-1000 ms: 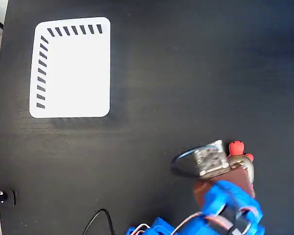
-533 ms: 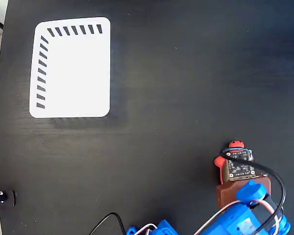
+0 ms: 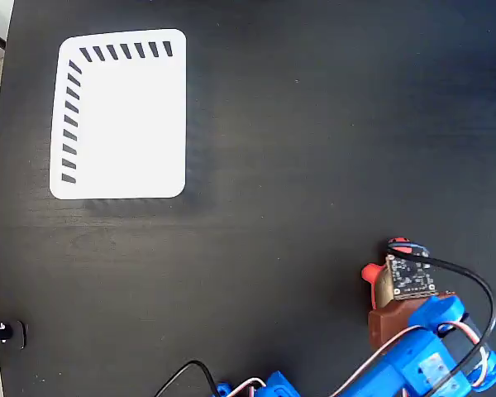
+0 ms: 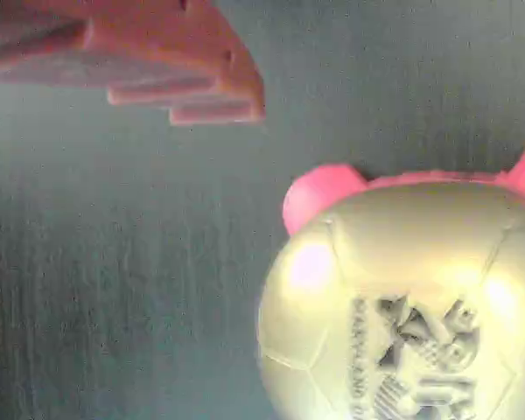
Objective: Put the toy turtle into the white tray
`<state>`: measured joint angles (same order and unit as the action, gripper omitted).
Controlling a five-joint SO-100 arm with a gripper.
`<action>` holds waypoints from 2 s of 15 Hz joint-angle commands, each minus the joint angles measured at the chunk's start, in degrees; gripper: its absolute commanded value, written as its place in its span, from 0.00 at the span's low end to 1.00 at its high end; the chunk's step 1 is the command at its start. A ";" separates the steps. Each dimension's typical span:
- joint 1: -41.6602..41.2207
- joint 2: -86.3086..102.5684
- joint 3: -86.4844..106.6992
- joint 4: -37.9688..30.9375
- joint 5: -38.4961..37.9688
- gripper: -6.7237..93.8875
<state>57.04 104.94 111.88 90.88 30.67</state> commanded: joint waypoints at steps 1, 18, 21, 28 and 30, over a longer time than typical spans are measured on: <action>0.79 0.62 -4.04 1.67 0.88 0.54; -3.16 -8.44 8.35 -18.19 -0.70 0.62; -2.37 -10.63 8.09 -19.60 -1.49 0.62; -0.79 -14.33 9.49 -24.79 -2.20 0.62; 0.09 -14.94 9.58 -25.93 -2.37 0.46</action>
<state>55.81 89.56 121.46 65.65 28.21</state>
